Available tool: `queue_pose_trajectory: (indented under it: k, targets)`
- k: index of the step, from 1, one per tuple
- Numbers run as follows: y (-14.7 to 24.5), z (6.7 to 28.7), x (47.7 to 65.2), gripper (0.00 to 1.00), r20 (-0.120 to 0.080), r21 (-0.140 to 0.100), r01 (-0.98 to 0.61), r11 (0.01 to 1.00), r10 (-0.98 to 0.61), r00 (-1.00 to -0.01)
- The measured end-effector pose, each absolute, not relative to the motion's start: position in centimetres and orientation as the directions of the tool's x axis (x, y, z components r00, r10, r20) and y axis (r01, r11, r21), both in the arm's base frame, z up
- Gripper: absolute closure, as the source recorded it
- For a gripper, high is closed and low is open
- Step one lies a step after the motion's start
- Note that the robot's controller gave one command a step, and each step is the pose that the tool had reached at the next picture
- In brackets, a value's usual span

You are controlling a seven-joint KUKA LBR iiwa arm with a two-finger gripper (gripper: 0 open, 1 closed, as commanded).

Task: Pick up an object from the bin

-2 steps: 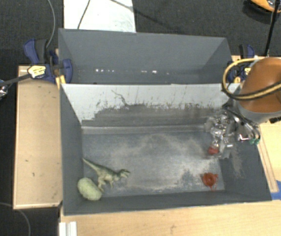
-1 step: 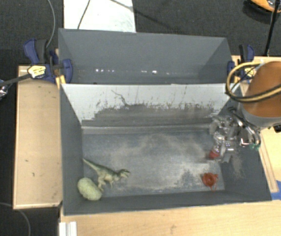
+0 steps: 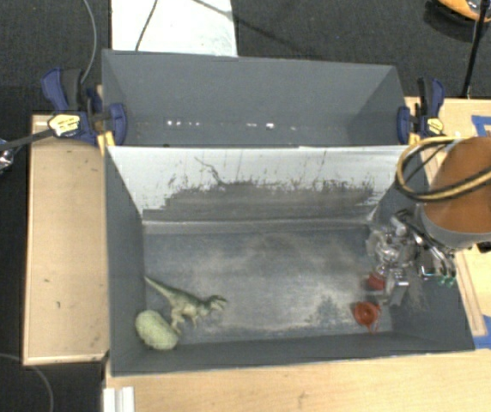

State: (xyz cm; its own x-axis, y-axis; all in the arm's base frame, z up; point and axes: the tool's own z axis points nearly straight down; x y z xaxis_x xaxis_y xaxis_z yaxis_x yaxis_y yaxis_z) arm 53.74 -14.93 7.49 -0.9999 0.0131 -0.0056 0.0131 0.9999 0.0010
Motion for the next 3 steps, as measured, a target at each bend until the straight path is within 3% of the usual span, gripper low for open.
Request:
queue_pose_trajectory:
  k: [1, 3]
  targets:
    - [-14.51, 6.39, 53.29, 1.00, -0.008, 0.009, -0.041, 0.999, -0.041, -0.999]
    - [-14.42, 6.69, 53.26, 1.00, -0.005, 0.011, -0.048, 0.999, -0.048, -0.999]
